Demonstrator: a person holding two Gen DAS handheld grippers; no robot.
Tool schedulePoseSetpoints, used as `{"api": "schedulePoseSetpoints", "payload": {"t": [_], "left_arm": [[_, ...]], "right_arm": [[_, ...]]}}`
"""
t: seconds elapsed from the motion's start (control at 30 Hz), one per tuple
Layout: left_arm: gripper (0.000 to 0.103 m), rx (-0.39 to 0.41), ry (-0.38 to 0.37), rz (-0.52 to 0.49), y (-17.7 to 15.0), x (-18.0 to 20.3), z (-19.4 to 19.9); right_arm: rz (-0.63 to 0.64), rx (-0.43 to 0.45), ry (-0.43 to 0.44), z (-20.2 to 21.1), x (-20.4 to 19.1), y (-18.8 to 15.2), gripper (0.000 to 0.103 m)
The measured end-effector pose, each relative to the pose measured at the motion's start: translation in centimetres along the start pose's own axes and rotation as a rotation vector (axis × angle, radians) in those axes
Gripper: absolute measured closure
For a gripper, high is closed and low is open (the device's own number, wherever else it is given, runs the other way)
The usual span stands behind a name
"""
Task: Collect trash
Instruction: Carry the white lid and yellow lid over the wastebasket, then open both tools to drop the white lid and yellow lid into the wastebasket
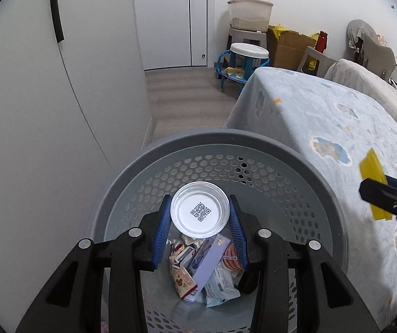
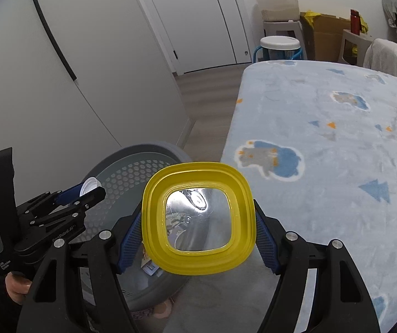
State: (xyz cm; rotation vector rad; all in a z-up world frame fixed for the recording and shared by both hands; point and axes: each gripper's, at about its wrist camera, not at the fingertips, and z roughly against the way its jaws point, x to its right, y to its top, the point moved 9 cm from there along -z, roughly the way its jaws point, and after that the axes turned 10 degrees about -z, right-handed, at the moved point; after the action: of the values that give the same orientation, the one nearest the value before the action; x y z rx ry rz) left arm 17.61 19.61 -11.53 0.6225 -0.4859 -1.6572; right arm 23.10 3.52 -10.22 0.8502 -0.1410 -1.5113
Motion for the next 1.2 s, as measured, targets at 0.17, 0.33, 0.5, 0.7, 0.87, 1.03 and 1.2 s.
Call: {"api": "schedulePoseSetpoints", "payload": {"t": [0.17,0.33,0.5,0.7,0.87,1.03,1.2], "left_arm": [[0.064,0.008,0.006,0.001,-0.1,-0.4,0.5],[0.064,0.003,0.006,0.014,-0.3,-0.6,0.7],[0.064,-0.010,0.005,0.025,-0.3,-0.8,0.5],[0.064,-0.013,0.006,0.031,-0.5,-1.0,0.5],[0.064,-0.016,0.008,0.043,-0.6,-1.3,0.5],[0.044,-0.007,0.018,0.041,-0.5,-1.4,0.8],[0.038,-0.002,0.022,0.052,-0.5,-1.6,1.0]], "right_arm": [[0.022,-0.007,0.011,-0.5,-1.6,-0.4,0.034],[0.072,-0.006,-0.005,-0.9,-2.7,-0.7,0.034],[0.089,-0.023,-0.001,-1.7,-3.4,-0.8,0.034],[0.105,-0.028,0.013,-2.1,-4.0,-0.9,0.033],[0.112,-0.020,0.019,-2.2,-4.1,-0.8,0.032],[0.105,0.002,0.023,-1.7,-4.0,-0.7,0.021],[0.095,0.003,0.020,-1.7,-3.9,-0.6,0.020]]}}
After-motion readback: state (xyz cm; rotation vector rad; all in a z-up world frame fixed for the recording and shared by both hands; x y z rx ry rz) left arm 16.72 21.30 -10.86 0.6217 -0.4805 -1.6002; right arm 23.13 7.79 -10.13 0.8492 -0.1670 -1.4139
